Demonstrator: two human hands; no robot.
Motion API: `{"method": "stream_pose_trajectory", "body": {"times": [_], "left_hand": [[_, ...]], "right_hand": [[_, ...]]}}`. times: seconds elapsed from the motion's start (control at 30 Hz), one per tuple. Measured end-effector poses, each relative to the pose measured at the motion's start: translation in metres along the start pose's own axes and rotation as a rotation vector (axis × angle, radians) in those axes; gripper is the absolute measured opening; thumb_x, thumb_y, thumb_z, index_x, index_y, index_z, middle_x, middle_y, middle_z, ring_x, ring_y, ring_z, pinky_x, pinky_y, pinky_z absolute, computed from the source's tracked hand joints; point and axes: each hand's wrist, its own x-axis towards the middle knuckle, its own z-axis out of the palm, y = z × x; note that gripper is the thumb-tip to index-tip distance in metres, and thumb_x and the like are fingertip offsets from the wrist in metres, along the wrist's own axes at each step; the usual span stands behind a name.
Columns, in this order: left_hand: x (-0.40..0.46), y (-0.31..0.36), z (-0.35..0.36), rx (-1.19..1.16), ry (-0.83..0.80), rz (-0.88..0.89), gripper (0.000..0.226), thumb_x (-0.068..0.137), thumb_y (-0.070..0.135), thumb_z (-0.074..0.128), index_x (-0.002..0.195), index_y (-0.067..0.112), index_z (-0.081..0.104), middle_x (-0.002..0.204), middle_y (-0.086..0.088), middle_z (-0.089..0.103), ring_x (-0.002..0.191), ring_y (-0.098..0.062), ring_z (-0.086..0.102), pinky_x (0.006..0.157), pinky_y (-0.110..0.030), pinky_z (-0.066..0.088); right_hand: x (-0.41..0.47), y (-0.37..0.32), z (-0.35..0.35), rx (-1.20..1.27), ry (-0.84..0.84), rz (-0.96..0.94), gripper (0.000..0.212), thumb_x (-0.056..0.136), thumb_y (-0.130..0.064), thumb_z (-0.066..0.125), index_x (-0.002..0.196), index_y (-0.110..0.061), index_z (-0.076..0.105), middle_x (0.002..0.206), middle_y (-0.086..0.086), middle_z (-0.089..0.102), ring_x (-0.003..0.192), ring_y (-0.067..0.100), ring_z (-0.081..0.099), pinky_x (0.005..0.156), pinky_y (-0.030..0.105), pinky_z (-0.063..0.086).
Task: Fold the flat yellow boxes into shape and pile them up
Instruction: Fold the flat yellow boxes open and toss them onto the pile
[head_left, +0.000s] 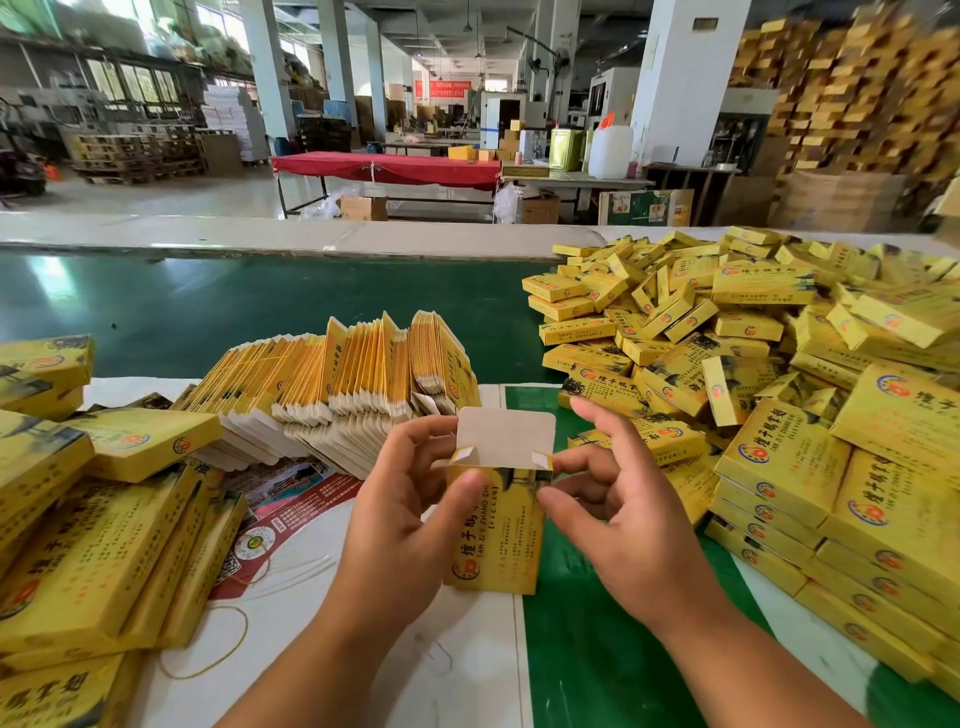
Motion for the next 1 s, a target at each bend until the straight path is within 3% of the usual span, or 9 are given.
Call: {"method": "stream_pose_trajectory", "body": {"times": [0.1, 0.23, 0.37, 0.47, 0.6, 0.77, 0.83, 0.9, 1.0], "left_hand": [[0.0, 0.001, -0.001, -0.025, 0.014, 0.037, 0.028, 0.081, 0.021, 0.059, 0.108, 0.022, 0.054, 0.102, -0.001, 0.072, 0.093, -0.016, 0.07, 0.069, -0.02, 0.057], [0.0, 0.0, -0.005, 0.158, -0.018, 0.098, 0.013, 0.079, 0.036, 0.061, 0.09, 0.029, 0.059, 0.088, 0.003, 0.068, 0.086, -0.018, 0.068, 0.067, -0.025, 0.057], [0.002, 0.002, -0.006, 0.168, -0.041, 0.117, 0.02, 0.078, 0.039, 0.062, 0.082, 0.019, 0.062, 0.098, 0.015, 0.067, 0.093, -0.013, 0.068, 0.069, -0.021, 0.057], [0.003, 0.001, -0.009, 0.17, -0.025, 0.127, 0.024, 0.076, 0.036, 0.064, 0.081, 0.012, 0.065, 0.104, 0.019, 0.067, 0.098, -0.007, 0.067, 0.071, -0.018, 0.057], [0.003, 0.001, -0.011, 0.147, -0.003, 0.118, 0.02, 0.075, 0.031, 0.068, 0.093, 0.022, 0.064, 0.094, 0.003, 0.07, 0.091, -0.019, 0.069, 0.074, -0.031, 0.06], [0.003, 0.003, -0.012, 0.136, -0.003, 0.105, 0.054, 0.074, 0.032, 0.068, 0.125, 0.039, 0.052, 0.097, 0.011, 0.069, 0.097, -0.012, 0.066, 0.081, -0.026, 0.058], [0.004, 0.004, -0.014, 0.176, -0.027, 0.113, 0.041, 0.076, 0.032, 0.067, 0.116, 0.039, 0.062, 0.099, 0.012, 0.07, 0.098, -0.014, 0.067, 0.08, -0.031, 0.059], [0.005, 0.004, -0.015, 0.156, -0.053, 0.102, 0.02, 0.081, 0.031, 0.067, 0.101, 0.035, 0.067, 0.099, 0.005, 0.071, 0.097, -0.021, 0.068, 0.078, -0.039, 0.06], [0.006, 0.003, -0.015, 0.124, -0.067, 0.1, 0.006, 0.087, 0.02, 0.067, 0.09, 0.025, 0.068, 0.098, -0.003, 0.071, 0.094, -0.027, 0.068, 0.075, -0.041, 0.06]], "right_hand": [[0.0, -0.001, -0.002, -0.039, -0.038, -0.013, 0.064, 0.088, -0.018, 0.07, 0.134, -0.05, 0.041, 0.106, -0.015, 0.069, 0.093, 0.009, 0.068, 0.077, 0.017, 0.053], [-0.001, -0.003, 0.0, -0.129, -0.012, -0.096, 0.049, 0.087, -0.021, 0.066, 0.126, -0.045, 0.05, 0.107, -0.021, 0.064, 0.09, 0.006, 0.068, 0.073, 0.011, 0.052], [-0.001, -0.002, -0.001, -0.206, -0.037, -0.15, 0.024, 0.088, -0.02, 0.064, 0.11, -0.029, 0.066, 0.105, -0.018, 0.065, 0.093, 0.008, 0.066, 0.072, 0.011, 0.051], [0.0, 0.0, -0.003, -0.158, -0.006, -0.167, 0.017, 0.088, -0.019, 0.064, 0.103, -0.018, 0.072, 0.113, -0.015, 0.066, 0.101, 0.008, 0.066, 0.078, 0.017, 0.055], [0.001, -0.001, -0.002, -0.16, 0.018, -0.202, 0.015, 0.087, -0.017, 0.066, 0.102, -0.019, 0.07, 0.101, -0.014, 0.069, 0.096, 0.009, 0.067, 0.078, 0.018, 0.054], [0.0, -0.004, 0.0, -0.09, 0.053, -0.156, 0.042, 0.085, -0.024, 0.072, 0.121, -0.036, 0.052, 0.103, -0.019, 0.067, 0.093, 0.006, 0.066, 0.077, 0.015, 0.053], [0.0, -0.005, 0.0, -0.101, 0.039, -0.165, 0.051, 0.087, -0.024, 0.07, 0.13, -0.041, 0.049, 0.106, -0.02, 0.066, 0.094, 0.005, 0.066, 0.078, 0.013, 0.052], [0.001, -0.006, -0.001, -0.135, 0.026, -0.189, 0.043, 0.087, -0.021, 0.068, 0.123, -0.042, 0.06, 0.104, -0.02, 0.066, 0.094, 0.005, 0.065, 0.076, 0.011, 0.051], [0.002, -0.006, -0.002, -0.18, 0.005, -0.25, 0.025, 0.087, -0.014, 0.066, 0.109, -0.026, 0.069, 0.1, -0.015, 0.068, 0.094, 0.01, 0.066, 0.075, 0.018, 0.054]]}}
